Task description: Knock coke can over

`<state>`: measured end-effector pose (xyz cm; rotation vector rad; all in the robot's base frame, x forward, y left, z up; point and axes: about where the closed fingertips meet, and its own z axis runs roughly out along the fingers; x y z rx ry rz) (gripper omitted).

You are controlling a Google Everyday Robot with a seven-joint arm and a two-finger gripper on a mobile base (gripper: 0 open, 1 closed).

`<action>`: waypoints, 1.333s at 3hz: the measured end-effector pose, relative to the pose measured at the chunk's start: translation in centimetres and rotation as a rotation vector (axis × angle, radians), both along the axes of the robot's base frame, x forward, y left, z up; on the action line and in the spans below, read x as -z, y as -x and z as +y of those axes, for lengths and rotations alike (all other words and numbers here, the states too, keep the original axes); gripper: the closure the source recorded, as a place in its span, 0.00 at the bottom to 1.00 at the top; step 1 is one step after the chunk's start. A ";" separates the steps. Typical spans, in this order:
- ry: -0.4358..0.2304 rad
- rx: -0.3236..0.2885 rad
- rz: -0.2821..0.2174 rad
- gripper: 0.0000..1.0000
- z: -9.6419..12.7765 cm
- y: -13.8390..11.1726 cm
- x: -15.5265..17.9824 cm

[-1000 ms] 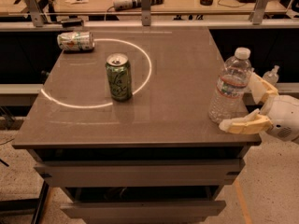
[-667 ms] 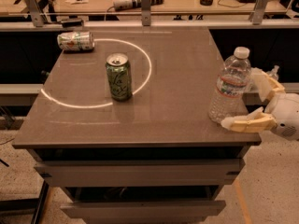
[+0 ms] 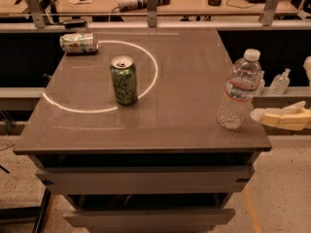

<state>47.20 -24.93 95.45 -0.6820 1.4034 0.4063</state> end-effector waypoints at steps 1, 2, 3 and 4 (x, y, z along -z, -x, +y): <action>0.008 0.079 -0.010 0.00 -1.7 0.6 -1.5; 0.007 0.122 -0.006 0.00 -2.6 0.9 -2.1; -0.007 0.127 0.006 0.00 -2.8 1.0 -2.2; -0.040 0.082 0.054 0.00 -1.9 0.5 -1.0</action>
Offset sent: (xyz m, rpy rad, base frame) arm -0.0135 -0.0390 0.0280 -0.0004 0.0041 -0.1788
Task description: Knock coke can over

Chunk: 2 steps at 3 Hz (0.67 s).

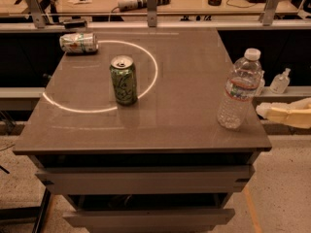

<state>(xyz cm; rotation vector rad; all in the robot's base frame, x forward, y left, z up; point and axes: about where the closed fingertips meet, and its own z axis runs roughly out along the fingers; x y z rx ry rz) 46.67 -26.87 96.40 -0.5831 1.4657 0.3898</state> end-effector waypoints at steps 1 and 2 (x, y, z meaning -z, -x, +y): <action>-0.016 -0.057 0.052 0.00 1.4 -0.8 1.7; -0.005 -0.105 0.090 0.00 2.6 -1.8 2.8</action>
Offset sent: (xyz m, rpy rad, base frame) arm 0.0289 0.0377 -0.0401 -0.0007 0.1451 0.1579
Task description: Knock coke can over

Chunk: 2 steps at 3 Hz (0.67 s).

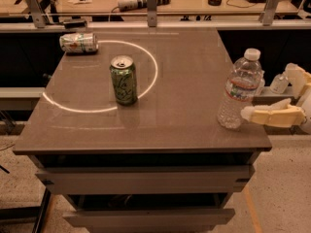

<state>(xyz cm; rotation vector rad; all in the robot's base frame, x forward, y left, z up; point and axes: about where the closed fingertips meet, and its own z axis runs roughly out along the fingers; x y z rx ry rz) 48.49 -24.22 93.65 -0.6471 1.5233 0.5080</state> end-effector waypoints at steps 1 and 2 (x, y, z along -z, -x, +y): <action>0.008 -0.031 0.014 0.00 0.8 -0.5 0.4; 0.010 -0.051 0.014 0.00 1.7 -1.1 0.7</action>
Offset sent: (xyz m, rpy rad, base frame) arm 0.0182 0.0248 -0.0130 0.0013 0.0267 0.0653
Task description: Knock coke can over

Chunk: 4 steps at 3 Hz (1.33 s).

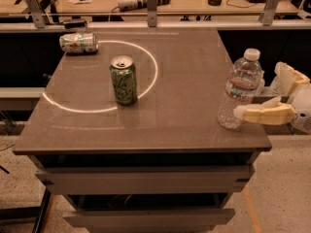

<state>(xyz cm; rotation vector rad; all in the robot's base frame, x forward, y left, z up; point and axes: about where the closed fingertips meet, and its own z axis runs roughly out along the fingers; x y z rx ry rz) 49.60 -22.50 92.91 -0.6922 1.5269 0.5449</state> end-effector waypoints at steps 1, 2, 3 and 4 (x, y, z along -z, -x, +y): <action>-0.003 -0.017 0.015 0.00 0.8 -0.5 1.4; 0.001 -0.031 0.012 0.00 1.6 -1.0 2.2; 0.011 -0.037 0.009 0.16 1.9 -1.1 2.4; 0.017 -0.036 -0.003 0.40 2.2 -1.0 2.3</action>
Offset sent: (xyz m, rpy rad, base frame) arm 0.0161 0.0216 -0.0342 0.0022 0.0246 0.0394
